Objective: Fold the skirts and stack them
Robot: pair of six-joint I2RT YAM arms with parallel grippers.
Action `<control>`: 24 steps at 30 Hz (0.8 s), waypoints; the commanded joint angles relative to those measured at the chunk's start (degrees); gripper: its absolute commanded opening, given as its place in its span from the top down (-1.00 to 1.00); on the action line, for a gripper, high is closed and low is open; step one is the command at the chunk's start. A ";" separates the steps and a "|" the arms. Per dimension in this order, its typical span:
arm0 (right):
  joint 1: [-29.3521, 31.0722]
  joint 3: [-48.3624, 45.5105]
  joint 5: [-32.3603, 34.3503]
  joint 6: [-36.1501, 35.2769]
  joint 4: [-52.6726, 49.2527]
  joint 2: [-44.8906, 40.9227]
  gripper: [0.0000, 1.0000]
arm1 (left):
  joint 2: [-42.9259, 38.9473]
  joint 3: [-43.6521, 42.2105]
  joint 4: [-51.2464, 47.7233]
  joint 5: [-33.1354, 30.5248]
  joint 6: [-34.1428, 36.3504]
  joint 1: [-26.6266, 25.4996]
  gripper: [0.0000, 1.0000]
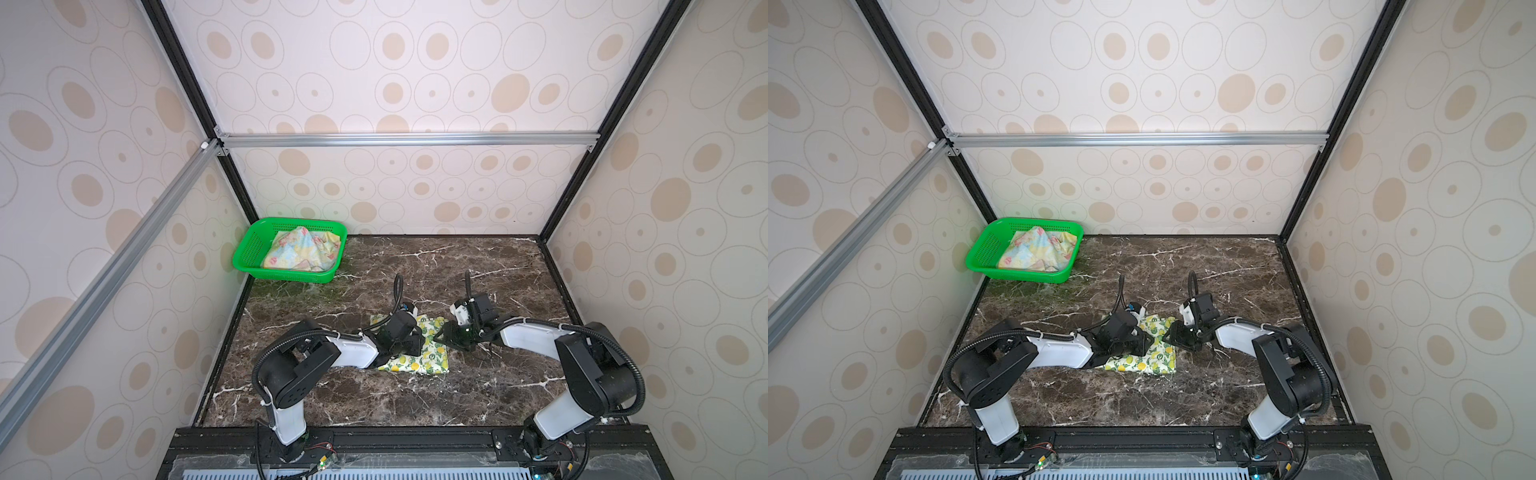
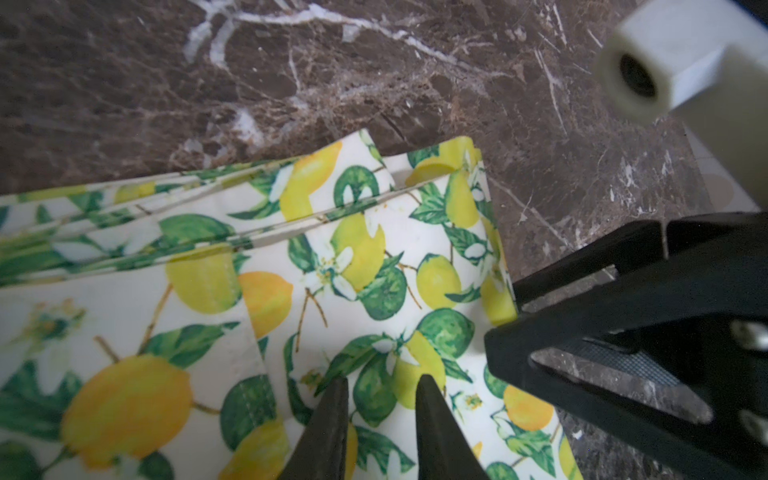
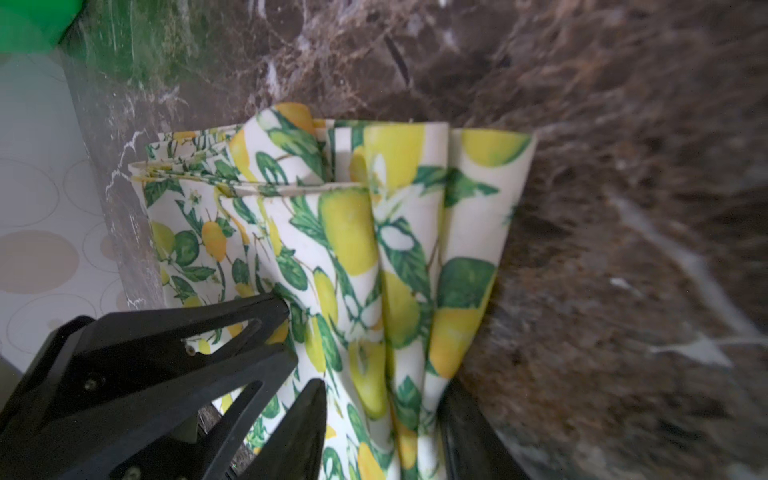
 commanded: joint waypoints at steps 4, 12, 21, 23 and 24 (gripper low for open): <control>-0.06 0.36 4.64 -0.72 -4.96 3.37 0.79 | 1.56 1.88 -1.47 0.72 -0.75 -0.47 0.43; -1.62 8.33 7.49 -6.77 -14.73 2.06 1.00 | -2.13 3.34 -7.80 -3.20 1.59 -0.30 0.44; -11.53 20.21 8.39 -16.92 -25.10 6.49 1.00 | -7.83 3.62 -12.69 -6.33 3.96 1.24 0.43; -13.98 22.24 8.86 -19.11 -25.72 7.88 1.00 | -8.90 3.02 -13.08 -6.50 3.88 1.72 0.43; -14.81 23.13 9.53 -20.09 -26.30 8.63 1.00 | -9.34 2.80 -13.31 -6.50 3.86 1.87 0.43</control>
